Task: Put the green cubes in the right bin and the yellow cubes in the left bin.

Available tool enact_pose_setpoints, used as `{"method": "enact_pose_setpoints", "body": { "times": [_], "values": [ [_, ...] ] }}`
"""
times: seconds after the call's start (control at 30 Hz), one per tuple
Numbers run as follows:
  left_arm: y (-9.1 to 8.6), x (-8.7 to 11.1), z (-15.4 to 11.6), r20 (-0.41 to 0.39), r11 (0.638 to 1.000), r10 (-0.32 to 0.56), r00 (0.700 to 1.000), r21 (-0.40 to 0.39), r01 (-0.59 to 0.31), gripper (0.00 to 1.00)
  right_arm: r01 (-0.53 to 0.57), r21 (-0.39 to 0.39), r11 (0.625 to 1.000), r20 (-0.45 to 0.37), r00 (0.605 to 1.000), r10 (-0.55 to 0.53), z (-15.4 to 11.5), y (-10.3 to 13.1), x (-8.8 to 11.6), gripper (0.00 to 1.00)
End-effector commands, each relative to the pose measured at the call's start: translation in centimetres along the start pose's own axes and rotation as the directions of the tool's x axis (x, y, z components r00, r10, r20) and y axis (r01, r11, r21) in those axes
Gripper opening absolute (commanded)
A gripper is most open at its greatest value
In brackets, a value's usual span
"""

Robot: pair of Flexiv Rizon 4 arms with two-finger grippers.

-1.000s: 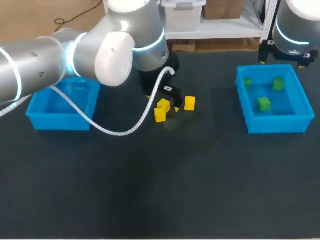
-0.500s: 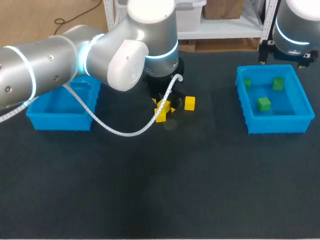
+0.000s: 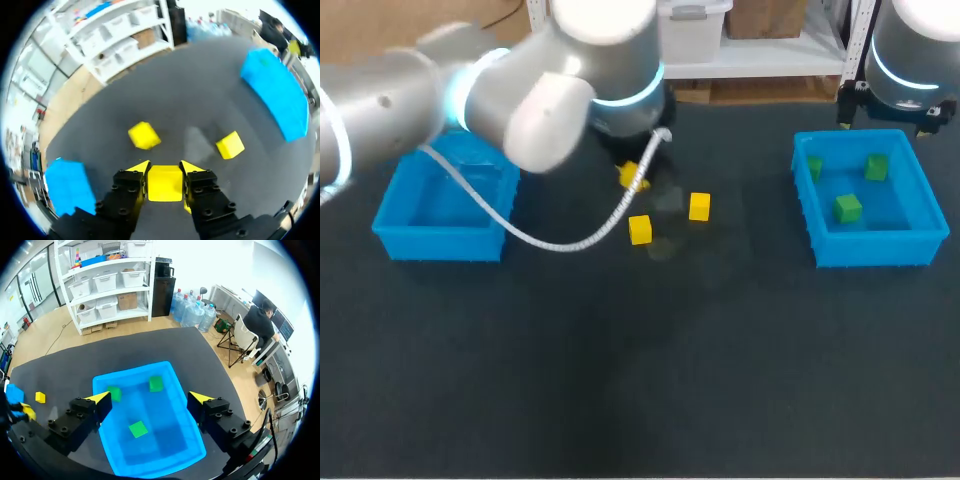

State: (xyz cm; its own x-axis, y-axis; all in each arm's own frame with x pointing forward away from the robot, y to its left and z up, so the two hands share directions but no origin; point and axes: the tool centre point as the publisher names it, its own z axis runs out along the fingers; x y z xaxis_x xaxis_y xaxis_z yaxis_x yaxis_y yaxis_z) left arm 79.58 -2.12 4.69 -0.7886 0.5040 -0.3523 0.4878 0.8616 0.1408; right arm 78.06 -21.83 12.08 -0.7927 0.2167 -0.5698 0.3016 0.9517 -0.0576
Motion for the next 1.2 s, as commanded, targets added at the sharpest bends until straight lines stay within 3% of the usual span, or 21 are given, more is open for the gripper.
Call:
{"method": "enact_pose_setpoints", "body": {
  "times": [0.03, 0.17, 0.3, 0.47, 0.53, 0.57, 0.6, 0.73, 0.83, 0.93, 1.03, 1.17, 1.2],
  "values": [
    [5.7, 3.3, -6.9, 0.175, 0.989, -0.145, 0.974, -0.003, 0.148, 0.0, -0.002, -0.002, 1.0, 0.007, 1.0, 0.002, -0.1, -0.1, 0.2, 1.0],
    [11.1, 5.4, -9.0, 0.217, 0.96, -0.254, 0.943, -0.066, 0.274, 0.0, -0.002, -0.002, 1.0, 0.007, 1.0, 0.002, -0.1, -0.1, 0.2, 1.0],
    [15.7, 8.4, -9.3, 0.222, 0.916, -0.34, 0.914, -0.141, 0.375, 0.0, -0.002, -0.002, 1.0, 0.007, 1.0, 0.002, -0.1, -0.1, 0.2, 1.0],
    [19.2, 12.3, -9.3, 0.197, 0.851, -0.443, 0.875, -0.214, 0.479, 0.0, -0.002, -0.002, 1.0, 0.007, 1.0, 0.002, -0.1, -0.1, 0.2, 1.0],
    [19.7, 13.4, -9.0, 0.154, 0.839, -0.434, 0.888, -0.289, 0.46, 0.0, -0.002, -0.002, 1.0, 0.007, 1.0, 0.002, -0.1, -0.1, 0.2, 1.0],
    [19.8, 13.9, -8.7, 0.131, 0.837, -0.428, 0.894, -0.317, 0.446, 0.35, -0.002, -0.002, 1.0, 0.007, 1.0, 0.002, -0.1, -0.1, 0.2, 1.0],
    [19.7, 14.2, -8.5, 0.123, 0.837, -0.437, 0.891, -0.307, 0.453, 1.0, -0.002, -0.002, 1.0, 0.007, 1.0, 0.002, -0.1, -0.1, 0.2, 1.0],
    [18.8, 14.3, -8.3, 0.12, 0.842, -0.411, 0.904, -0.332, 0.426, 1.0, -0.002, -0.002, 1.0, 0.007, 1.0, 0.002, -0.1, -0.1, 0.2, 1.0],
    [17.2, 12.8, -8.8, 0.138, 0.873, -0.374, 0.917, -0.281, 0.398, 1.0, -0.002, -0.002, 1.0, 0.007, 1.0, 0.002, -0.1, -0.1, 0.2, 1.0],
    [14.1, 9.8, -9.4, 0.158, 0.928, -0.327, 0.932, -0.132, 0.348, 1.0, -0.002, -0.002, 1.0, 0.007, 1.0, 0.002, -0.1, -0.1, 0.2, 1.0],
    [10.6, 7.2, -9.8, 0.151, 0.957, -0.288, 0.946, 0.001, 0.291, 1.0, -0.002, -0.002, 1.0, 0.007, 1.0, 0.002, -0.1, -0.1, 0.2, 1.0],
    [6.4, 4.7, -9.1, 0.113, 0.969, -0.23, 0.967, 0.122, 0.216, 1.0, -0.002, -0.002, 1.0, 0.007, 1.0, 0.002, -0.1, -0.1, 0.2, 1.0],
    [4.8, 4.1, -8.7, 0.094, 0.974, -0.173, 0.98, 0.166, 0.156, 1.0, -0.002, -0.002, 1.0, 0.007, 1.0, 0.002, -0.1, -0.1, 0.2, 1.0]
  ]
}}
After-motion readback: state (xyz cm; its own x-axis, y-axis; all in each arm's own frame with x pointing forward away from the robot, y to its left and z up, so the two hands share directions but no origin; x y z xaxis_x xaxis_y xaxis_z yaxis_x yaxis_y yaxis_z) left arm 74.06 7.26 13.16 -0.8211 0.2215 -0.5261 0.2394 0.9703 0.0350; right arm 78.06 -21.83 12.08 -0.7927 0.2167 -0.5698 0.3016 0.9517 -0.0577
